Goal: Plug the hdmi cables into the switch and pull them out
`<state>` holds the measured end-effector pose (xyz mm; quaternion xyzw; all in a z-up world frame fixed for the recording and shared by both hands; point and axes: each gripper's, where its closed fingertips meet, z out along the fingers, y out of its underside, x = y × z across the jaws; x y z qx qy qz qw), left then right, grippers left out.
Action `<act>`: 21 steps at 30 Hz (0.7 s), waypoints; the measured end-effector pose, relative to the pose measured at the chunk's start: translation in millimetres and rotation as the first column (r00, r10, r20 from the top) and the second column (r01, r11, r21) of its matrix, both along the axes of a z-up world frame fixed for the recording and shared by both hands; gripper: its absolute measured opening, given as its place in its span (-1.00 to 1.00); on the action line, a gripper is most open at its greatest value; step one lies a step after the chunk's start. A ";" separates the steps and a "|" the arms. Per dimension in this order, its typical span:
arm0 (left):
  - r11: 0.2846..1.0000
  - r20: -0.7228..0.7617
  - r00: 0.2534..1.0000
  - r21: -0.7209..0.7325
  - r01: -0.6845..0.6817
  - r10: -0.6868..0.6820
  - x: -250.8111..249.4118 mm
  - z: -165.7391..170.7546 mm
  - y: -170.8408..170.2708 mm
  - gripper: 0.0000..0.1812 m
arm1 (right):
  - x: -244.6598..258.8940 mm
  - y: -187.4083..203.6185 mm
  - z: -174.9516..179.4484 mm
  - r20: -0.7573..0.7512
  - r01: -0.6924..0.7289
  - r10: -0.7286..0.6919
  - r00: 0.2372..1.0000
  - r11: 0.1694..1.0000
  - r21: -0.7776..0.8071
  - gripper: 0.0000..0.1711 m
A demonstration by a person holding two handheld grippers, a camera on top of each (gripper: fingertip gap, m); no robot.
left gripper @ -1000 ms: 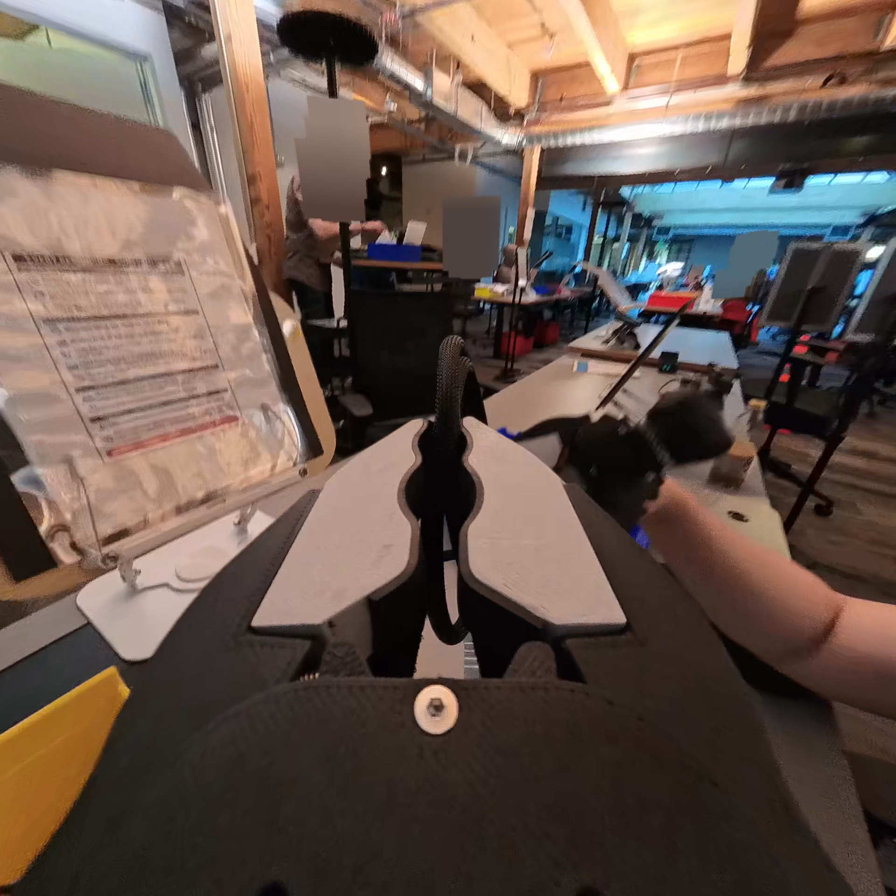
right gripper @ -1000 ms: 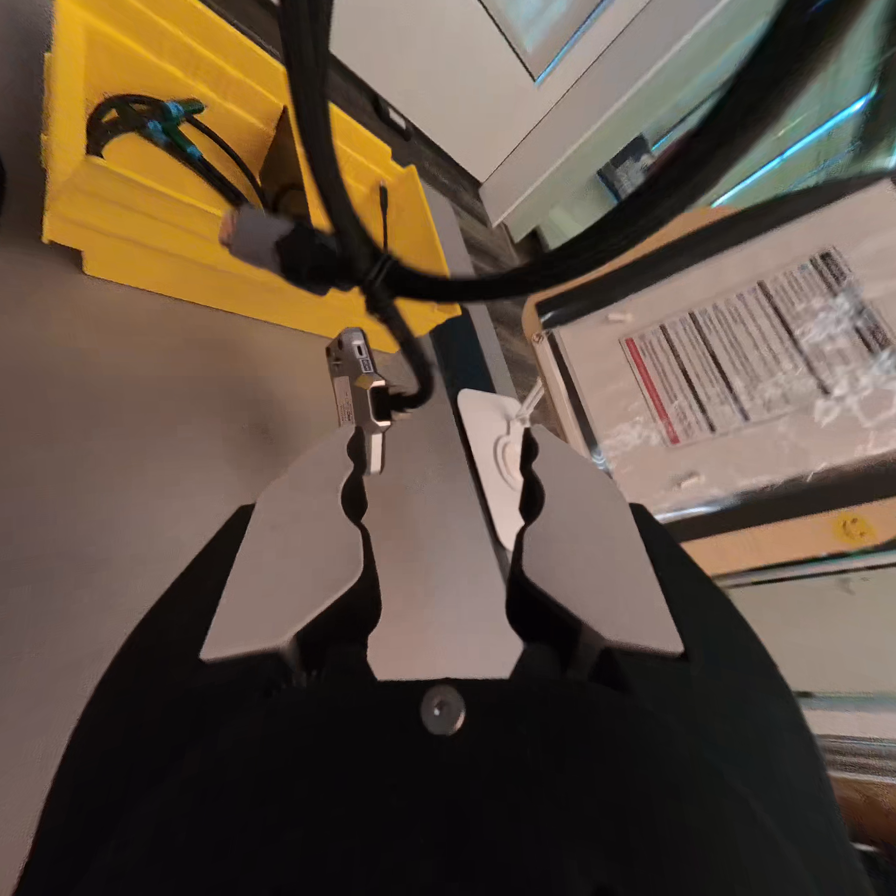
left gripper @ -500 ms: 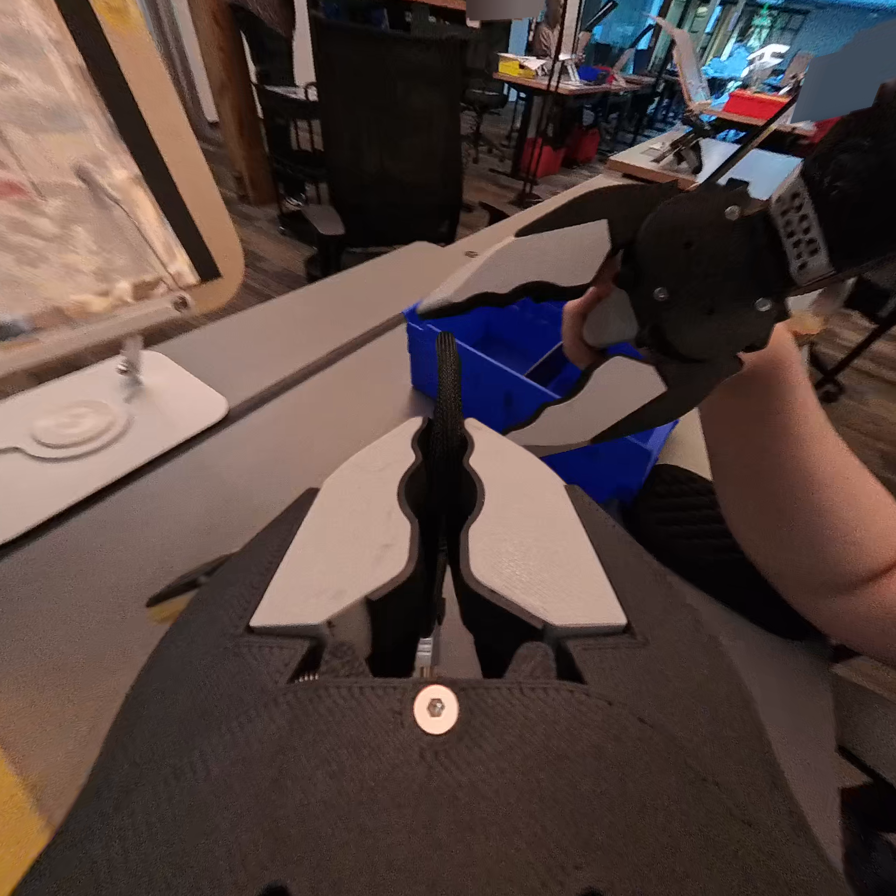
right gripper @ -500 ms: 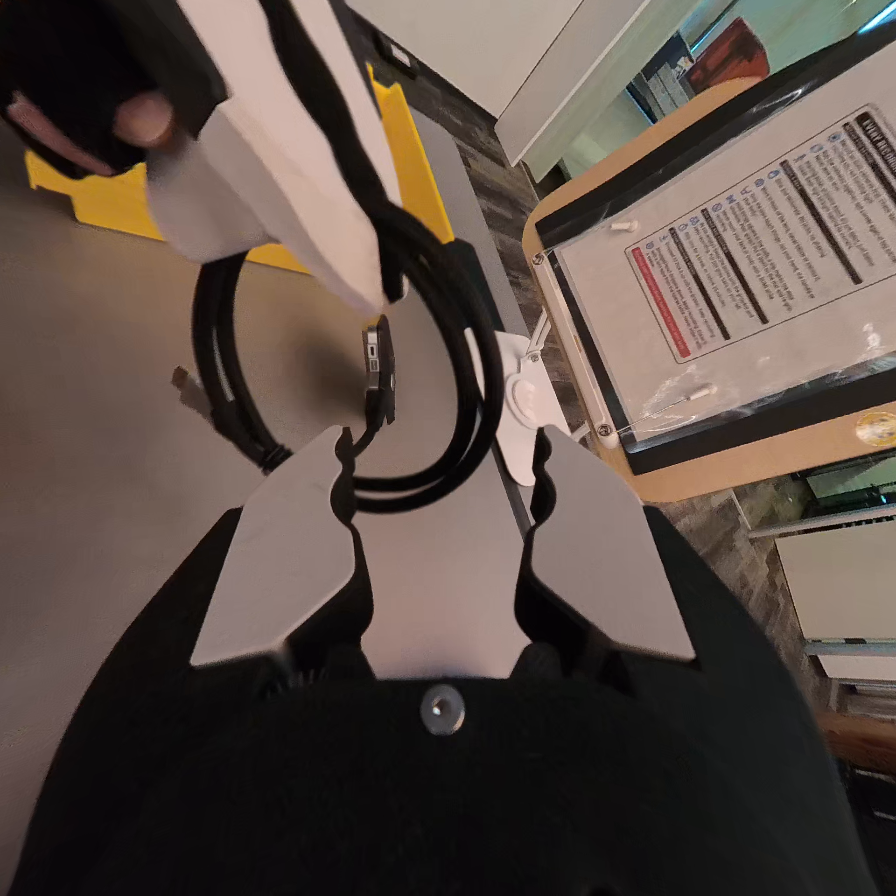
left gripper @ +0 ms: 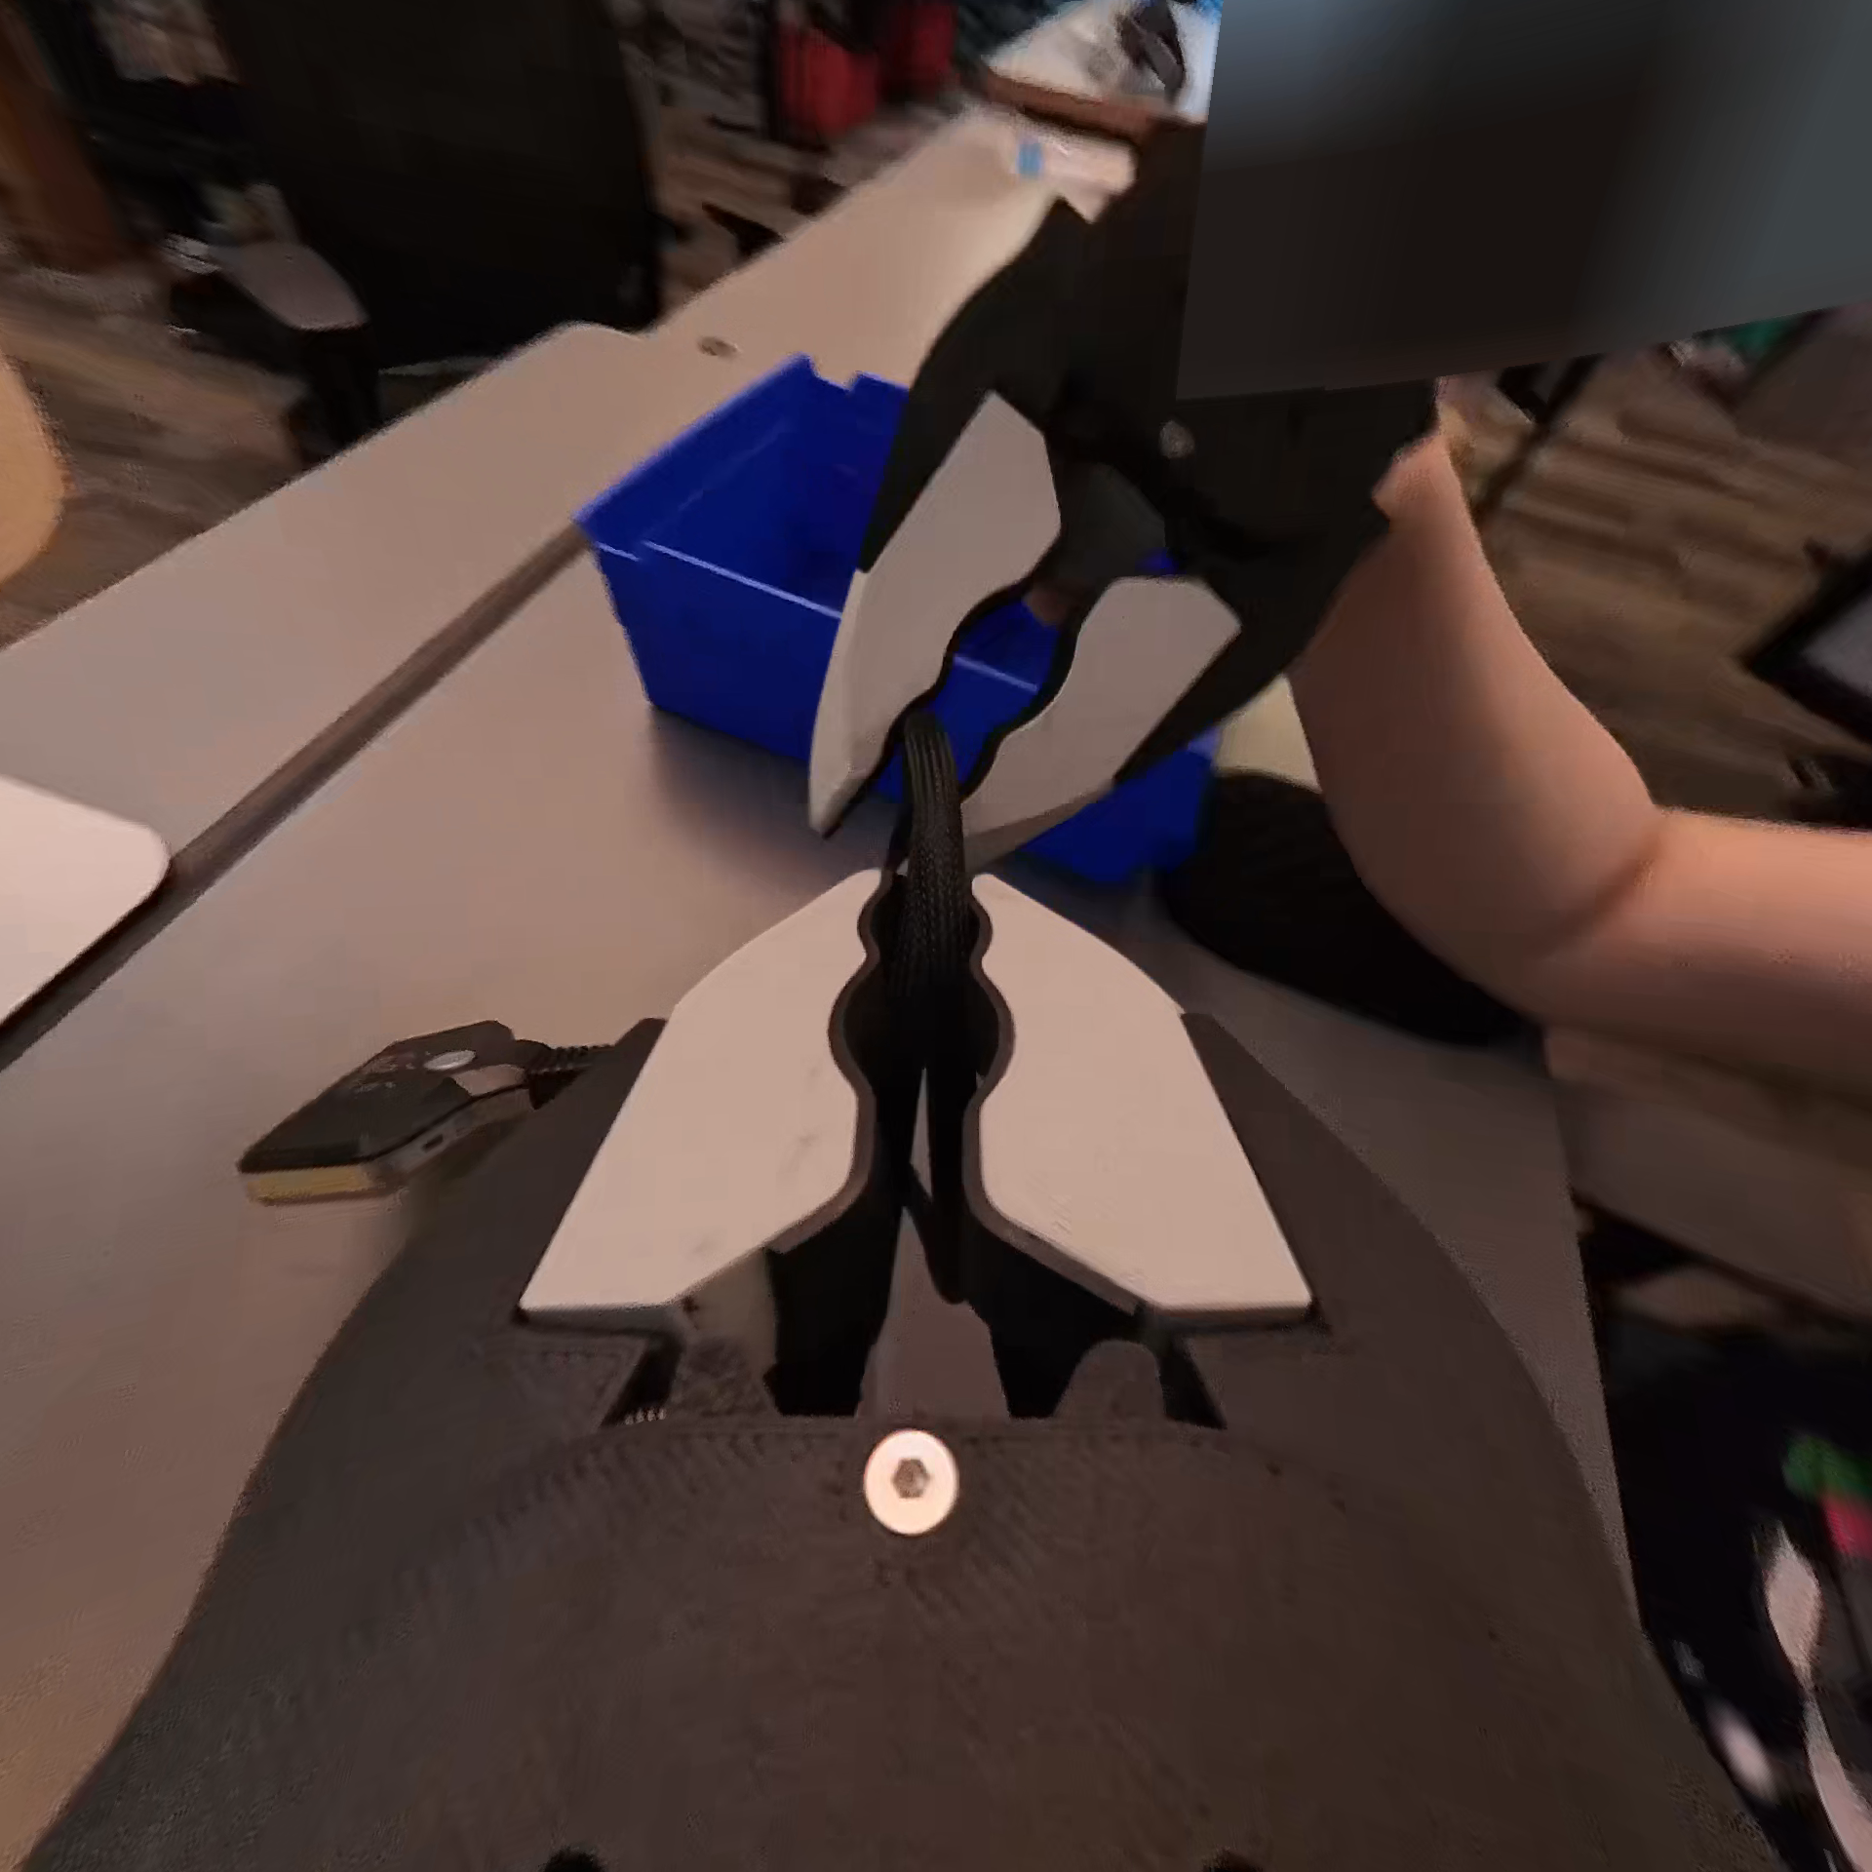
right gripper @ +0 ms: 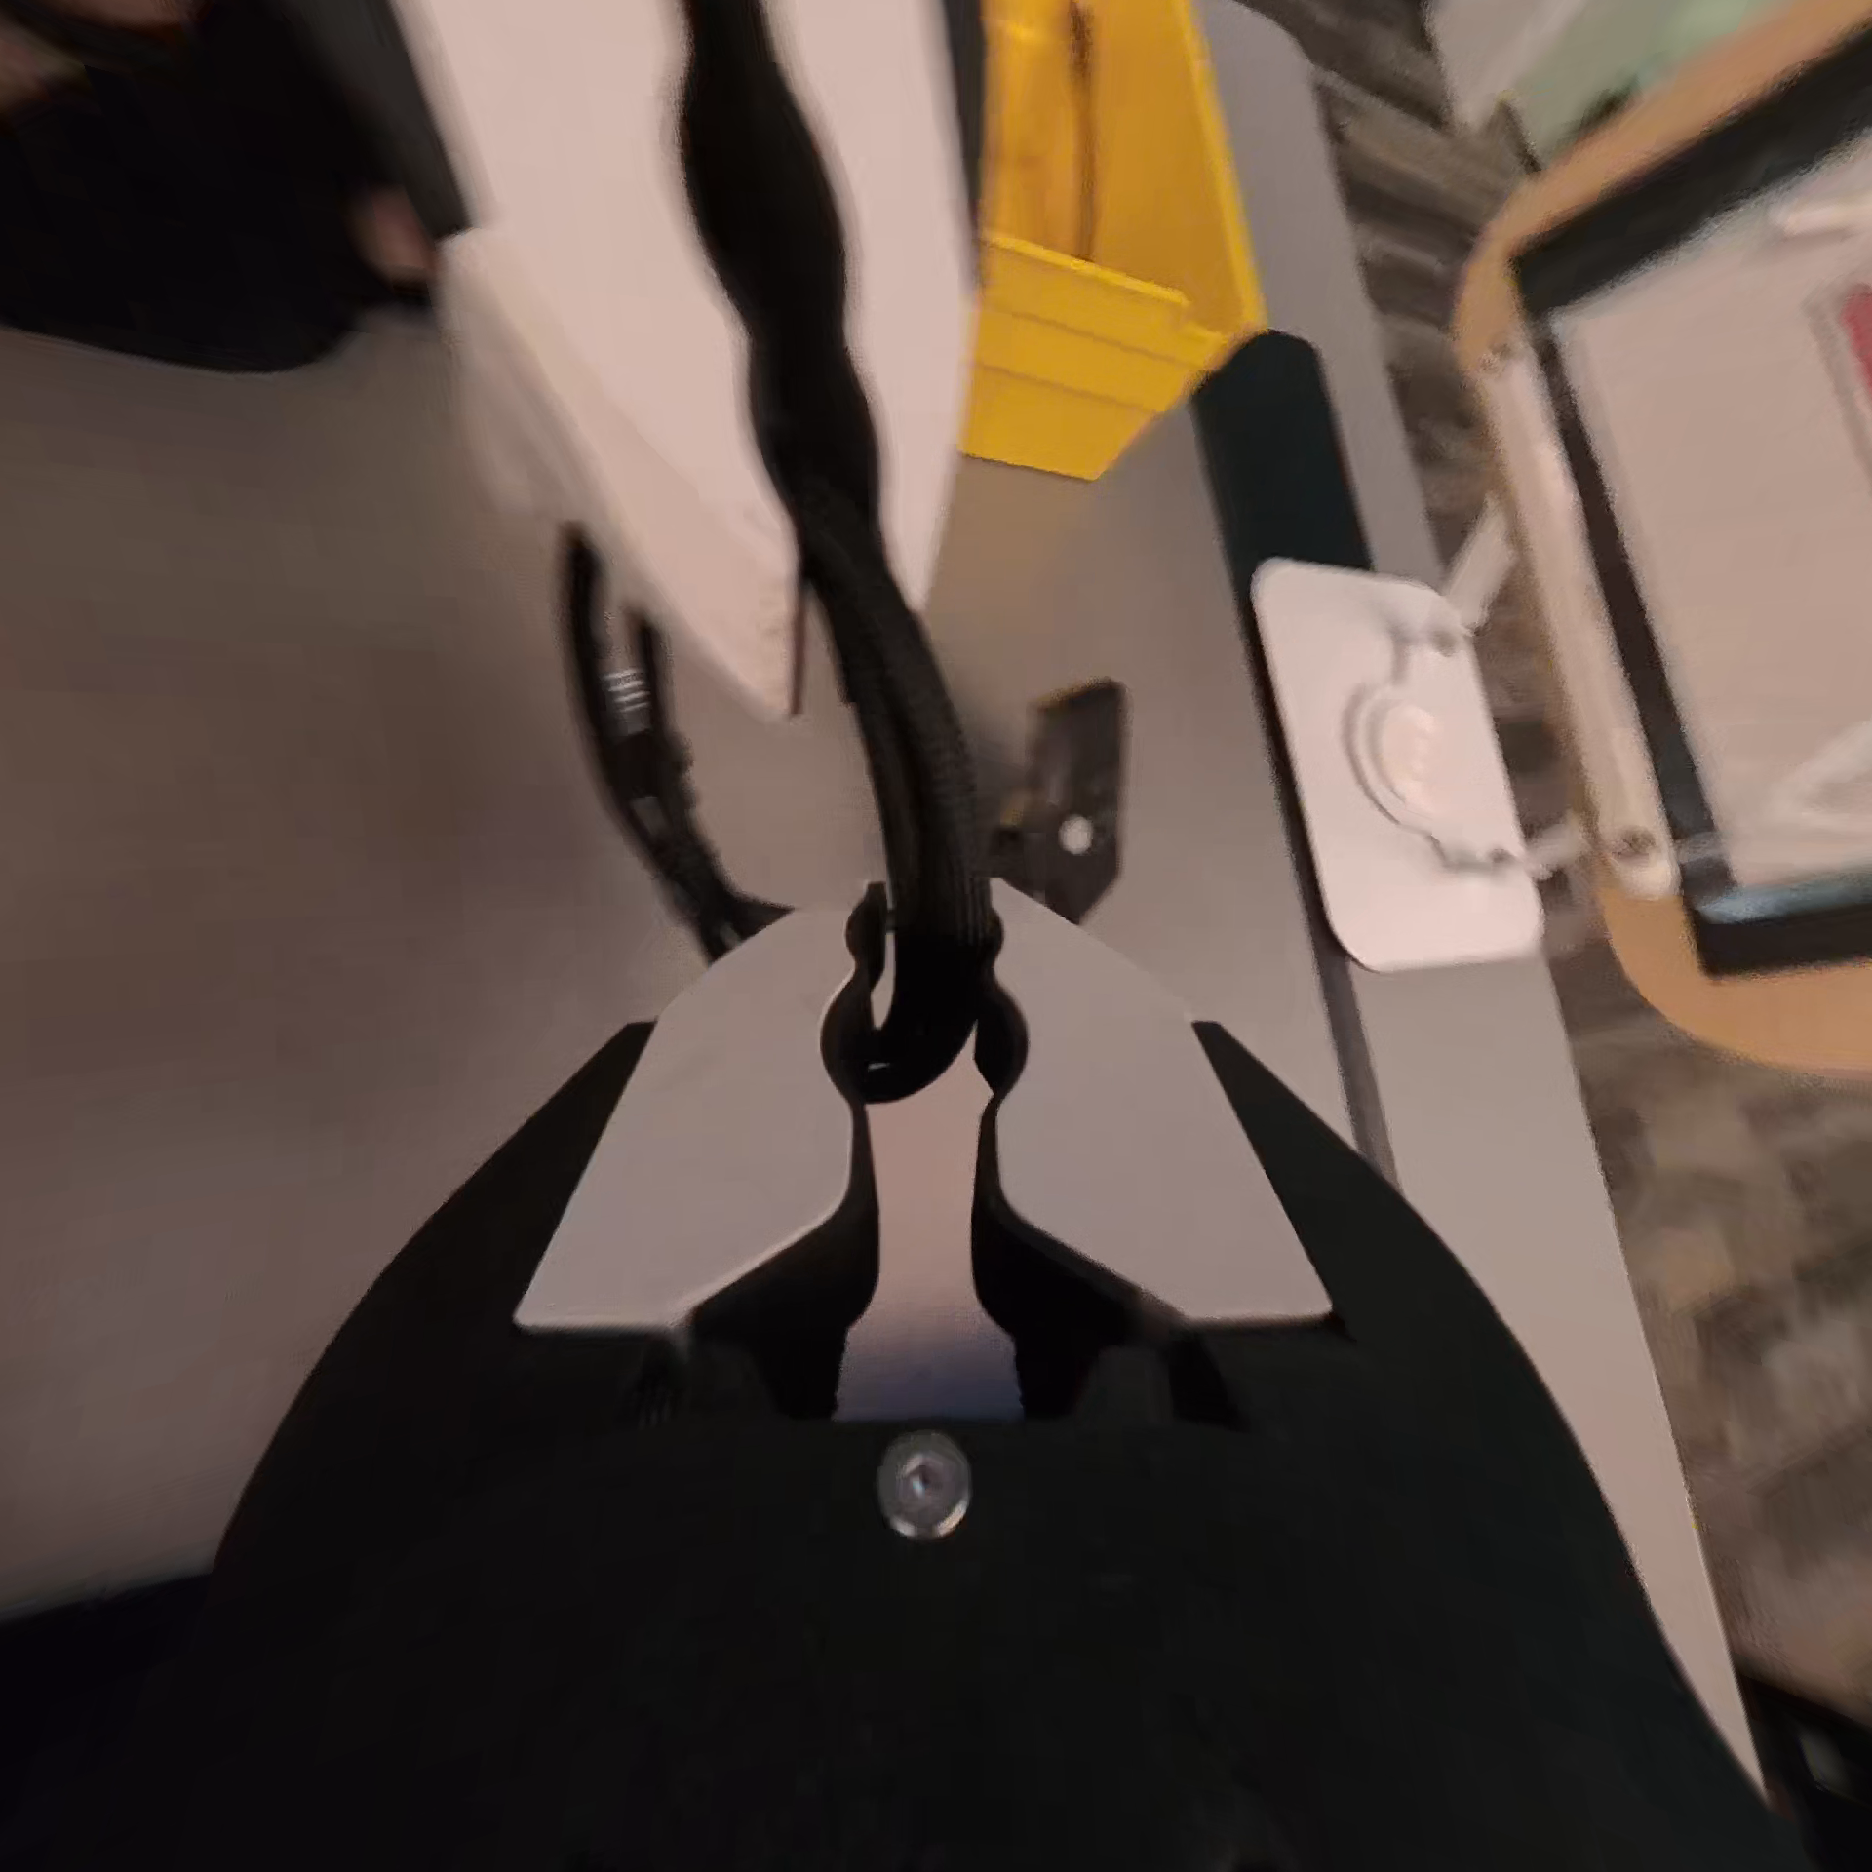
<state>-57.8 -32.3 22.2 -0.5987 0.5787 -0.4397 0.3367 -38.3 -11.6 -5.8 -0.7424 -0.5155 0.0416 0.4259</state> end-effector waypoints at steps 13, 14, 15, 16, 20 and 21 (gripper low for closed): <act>0.988 0.006 0.990 0.060 -0.143 0.142 -85.5 58.4 34.2 -0.65 | -67.7 25.5 -28.0 -0.427 0.043 -0.350 0.834 0.812 -0.582 -0.91; 0.990 -0.015 0.991 0.063 -0.129 0.131 -90.3 58.3 29.3 -0.63 | -72.8 31.8 -33.9 -0.442 0.046 -0.383 0.811 0.795 -0.605 -0.92; 0.989 -0.040 0.991 0.077 -0.122 0.126 -93.5 57.0 26.1 -0.62 | -75.9 37.2 -41.9 -0.438 0.057 -0.403 0.803 0.785 -0.617 -0.92; 0.986 -0.050 0.989 0.104 -0.131 0.137 -95.2 57.2 26.0 -0.60 | -78.9 40.4 -50.3 -0.425 0.064 -0.399 0.813 0.785 -0.616 -0.92; 0.980 -0.010 0.989 0.137 -0.143 0.145 -93.2 64.7 25.0 -0.61 | -88.6 49.8 -73.3 -0.392 0.069 -0.344 0.853 0.819 -0.570 -0.92; 0.983 -0.010 0.991 0.124 -0.132 0.134 -92.6 64.7 23.3 -0.61 | -89.9 50.8 -78.8 -0.379 0.069 -0.330 0.864 0.825 -0.561 -0.92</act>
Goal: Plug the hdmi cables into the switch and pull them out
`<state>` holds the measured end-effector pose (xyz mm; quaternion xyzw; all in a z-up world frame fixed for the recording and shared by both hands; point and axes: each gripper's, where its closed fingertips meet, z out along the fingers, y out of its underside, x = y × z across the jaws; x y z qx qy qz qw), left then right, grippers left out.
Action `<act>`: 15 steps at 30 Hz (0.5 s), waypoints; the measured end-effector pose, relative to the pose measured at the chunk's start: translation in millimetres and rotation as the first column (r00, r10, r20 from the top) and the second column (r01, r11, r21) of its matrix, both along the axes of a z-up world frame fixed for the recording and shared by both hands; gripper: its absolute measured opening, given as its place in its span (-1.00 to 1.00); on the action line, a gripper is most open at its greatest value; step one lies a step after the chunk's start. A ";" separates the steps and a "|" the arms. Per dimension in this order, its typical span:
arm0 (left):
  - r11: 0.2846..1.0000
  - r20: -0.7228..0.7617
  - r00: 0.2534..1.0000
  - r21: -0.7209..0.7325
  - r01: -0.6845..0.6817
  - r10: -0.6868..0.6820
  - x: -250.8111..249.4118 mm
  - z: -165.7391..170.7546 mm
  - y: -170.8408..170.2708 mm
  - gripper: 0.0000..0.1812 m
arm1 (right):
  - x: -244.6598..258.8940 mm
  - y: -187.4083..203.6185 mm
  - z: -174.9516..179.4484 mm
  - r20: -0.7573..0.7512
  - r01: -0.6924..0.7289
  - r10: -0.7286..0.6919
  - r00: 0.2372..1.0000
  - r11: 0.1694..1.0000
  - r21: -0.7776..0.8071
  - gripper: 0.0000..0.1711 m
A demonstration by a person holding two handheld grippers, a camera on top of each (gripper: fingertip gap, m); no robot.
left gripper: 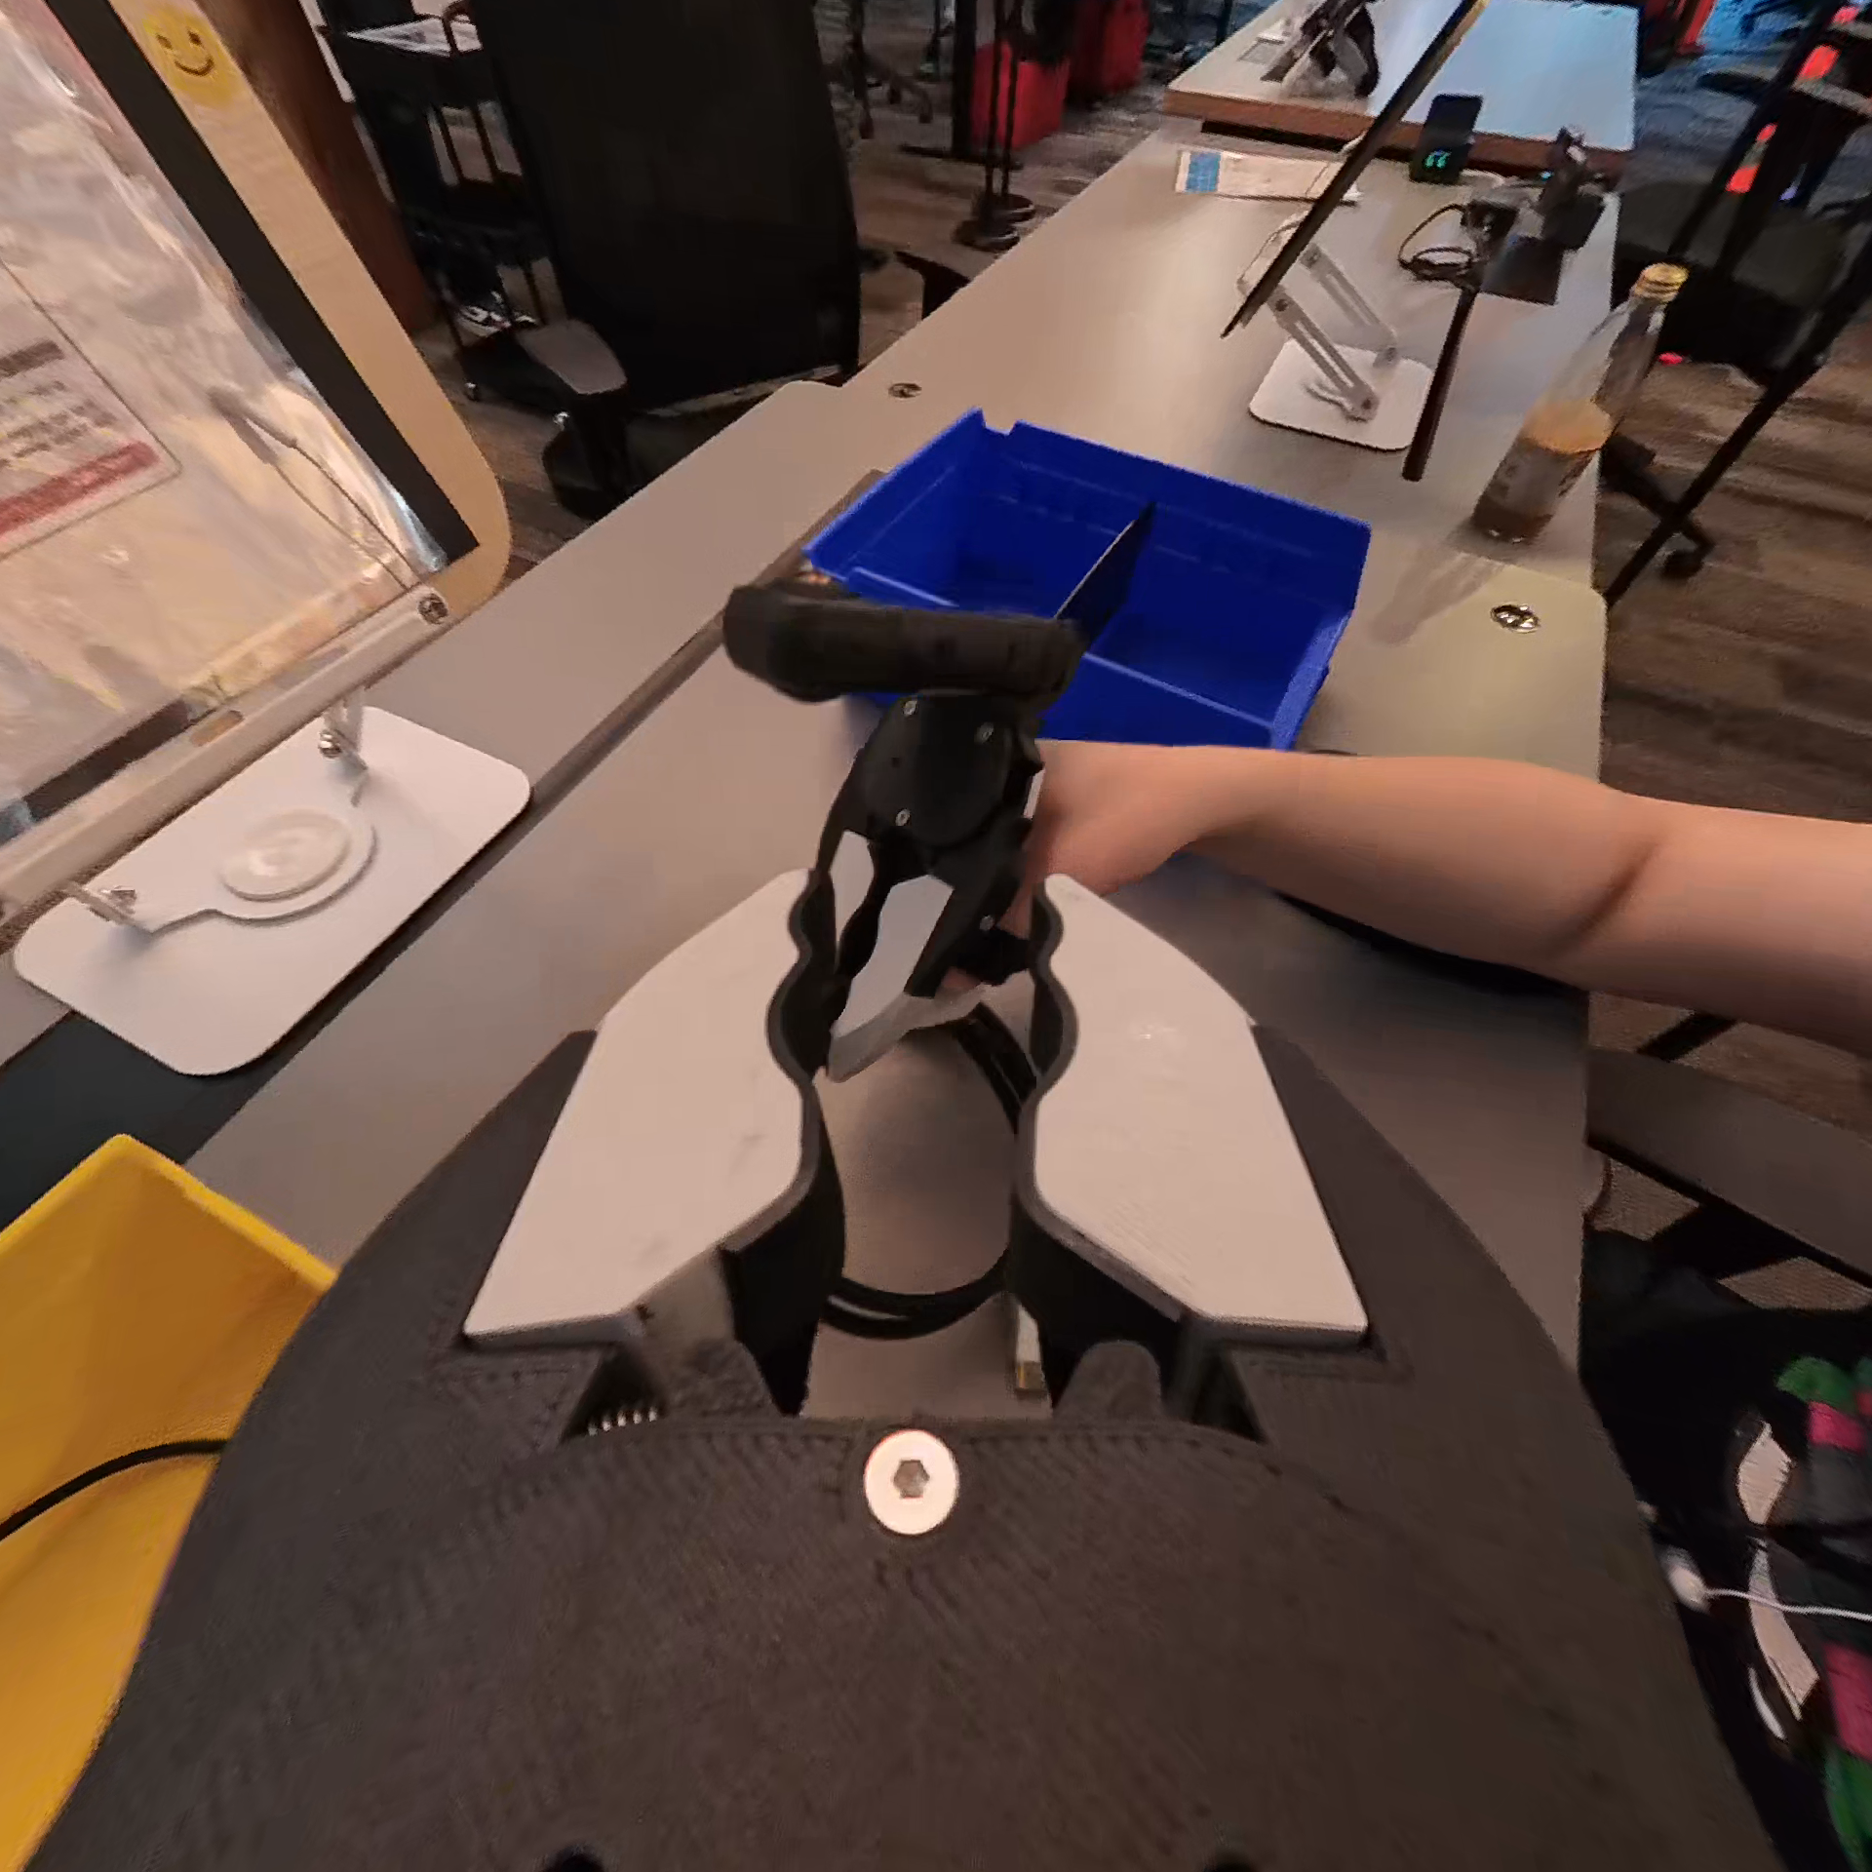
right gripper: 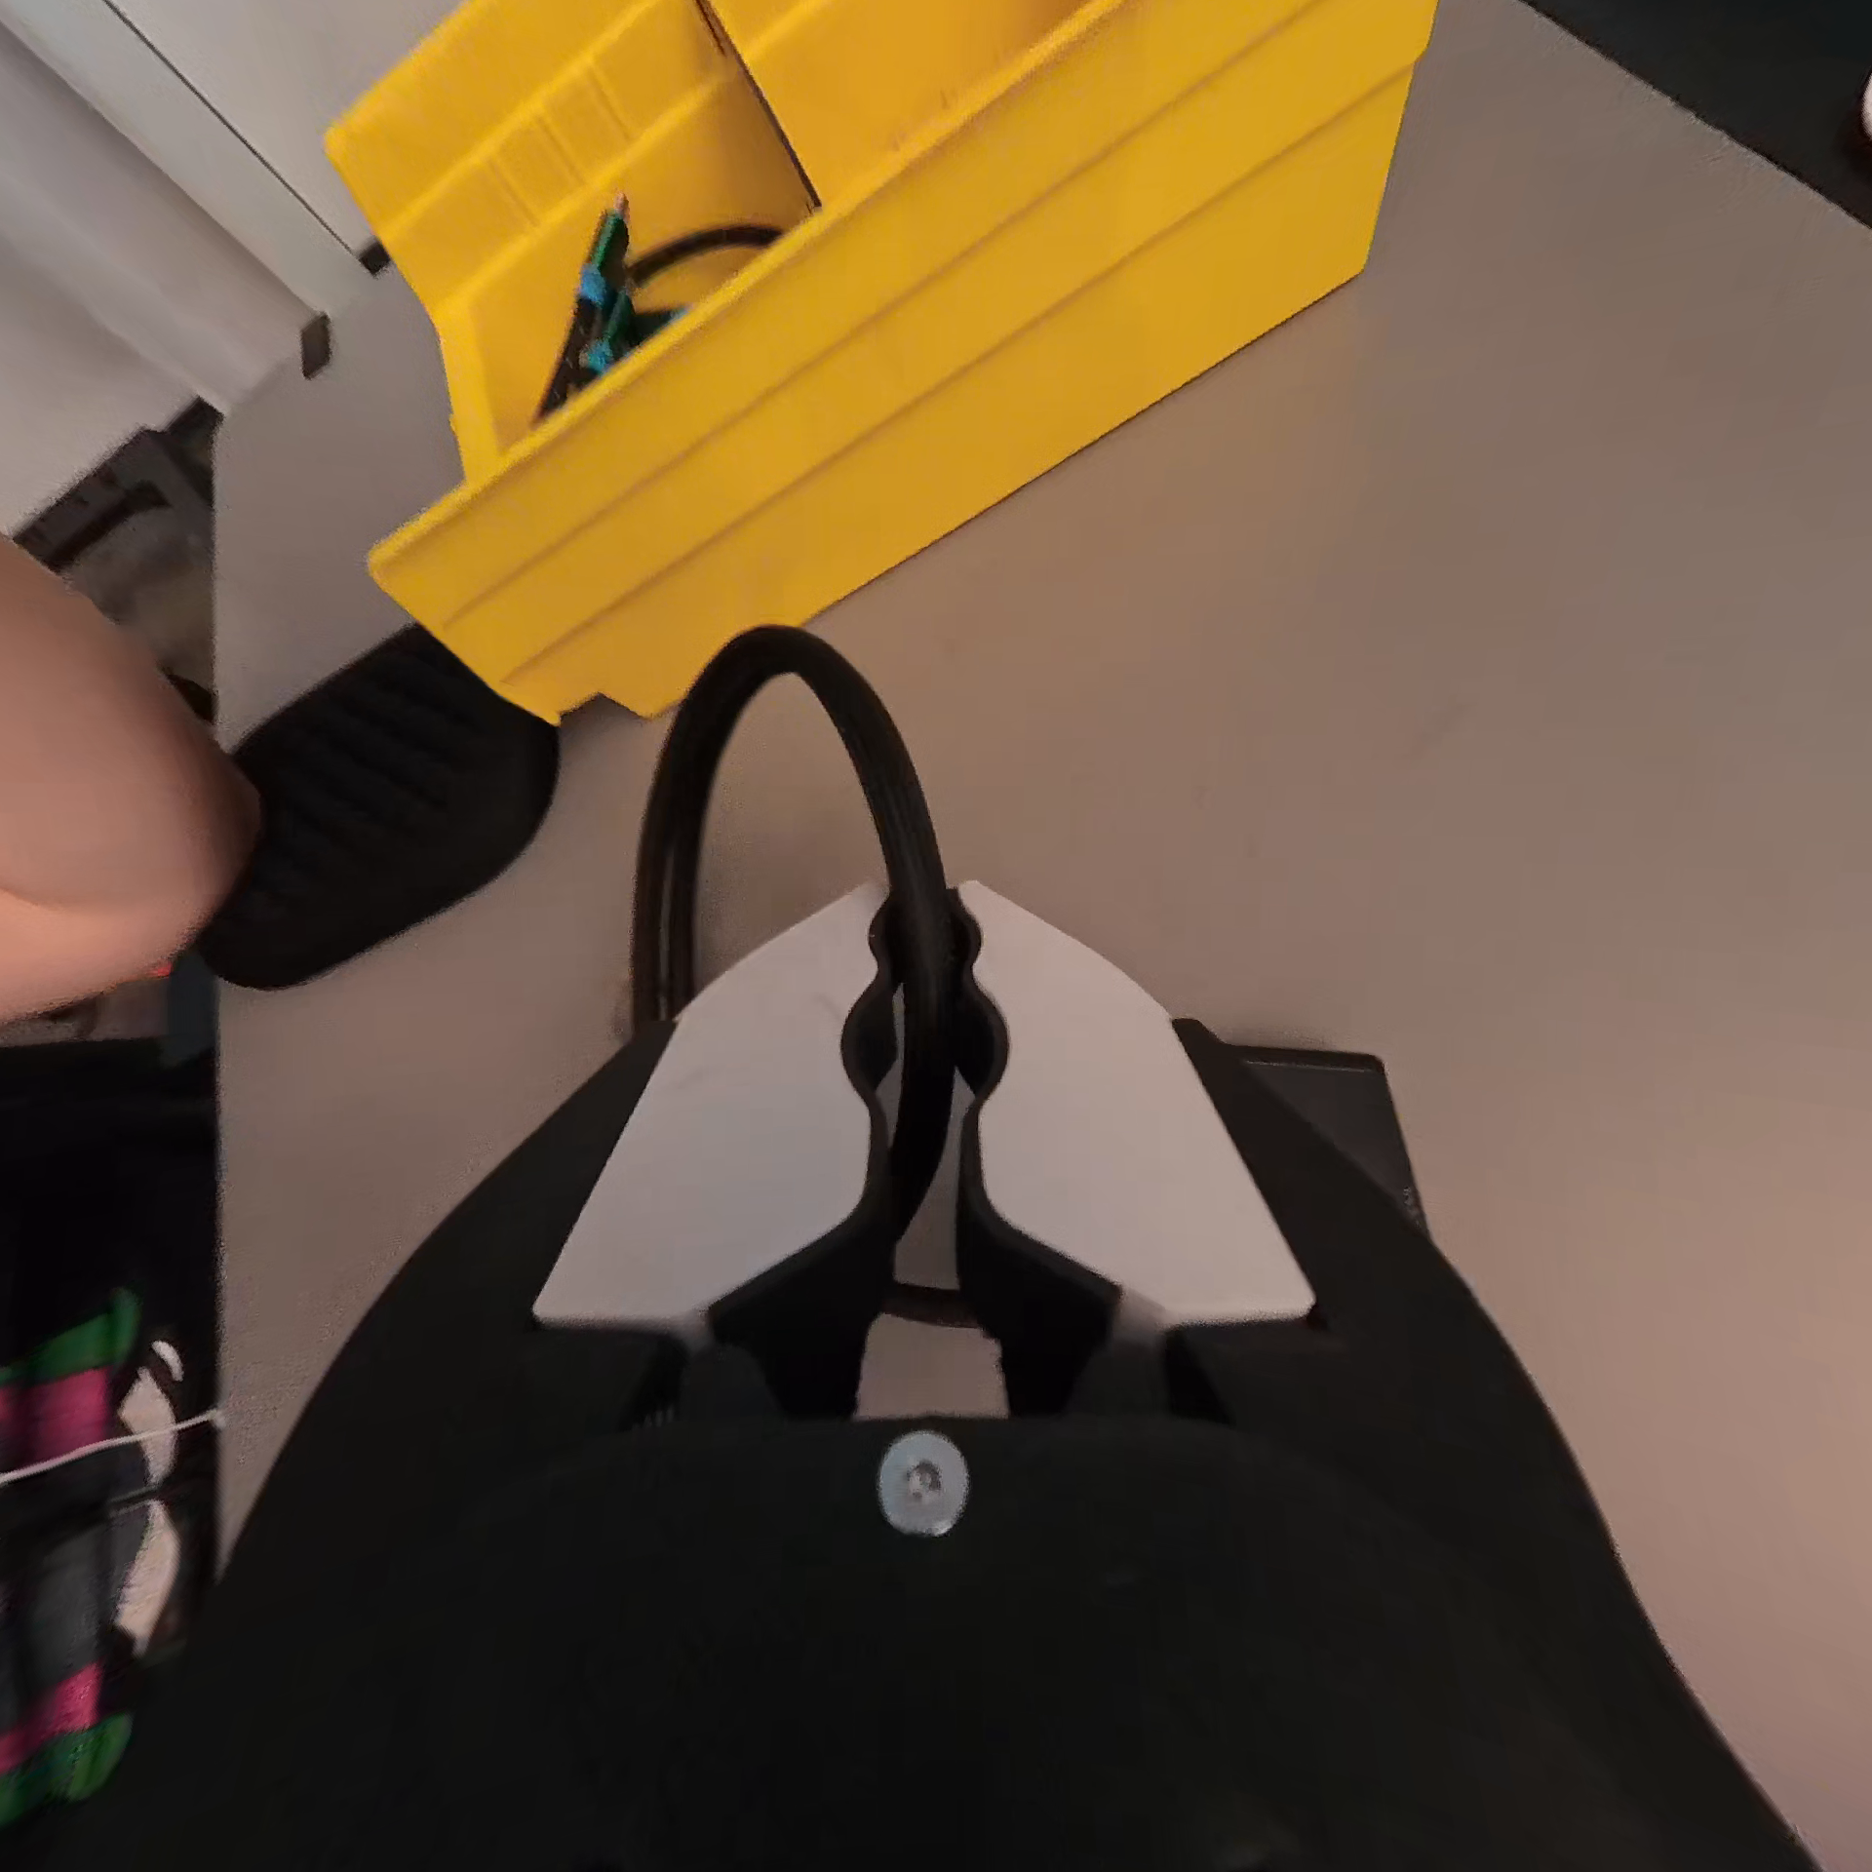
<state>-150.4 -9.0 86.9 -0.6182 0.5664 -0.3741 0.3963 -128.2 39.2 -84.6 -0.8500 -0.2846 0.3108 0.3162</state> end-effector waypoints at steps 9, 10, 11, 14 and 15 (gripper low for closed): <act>1.000 0.016 1.000 -0.004 -0.009 0.009 -7.7 6.5 1.3 -0.61 | 51.3 -0.1 9.5 0.542 -0.187 0.002 0.841 0.939 0.288 -0.35; 1.000 0.020 1.000 -0.003 -0.007 0.007 -9.1 8.1 0.6 -0.61 | 56.2 -1.8 19.3 0.613 -0.262 -0.011 0.790 0.898 0.354 -0.26; 1.000 0.023 1.000 -0.001 -0.007 0.007 -10.6 9.2 0.2 -0.62 | 48.3 -13.5 25.2 0.644 -0.384 0.048 0.764 0.835 0.393 -0.27; 1.000 0.025 1.000 0.003 -0.005 0.005 -14.6 10.8 0.7 -0.62 | 5.8 -69.6 7.2 0.636 -0.678 0.347 0.689 0.618 0.398 -0.31; 1.000 0.025 1.000 -0.002 -0.003 0.003 -15.6 10.6 1.1 -0.62 | 4.3 -77.9 -11.3 0.672 -0.727 0.400 0.623 0.614 0.307 -0.33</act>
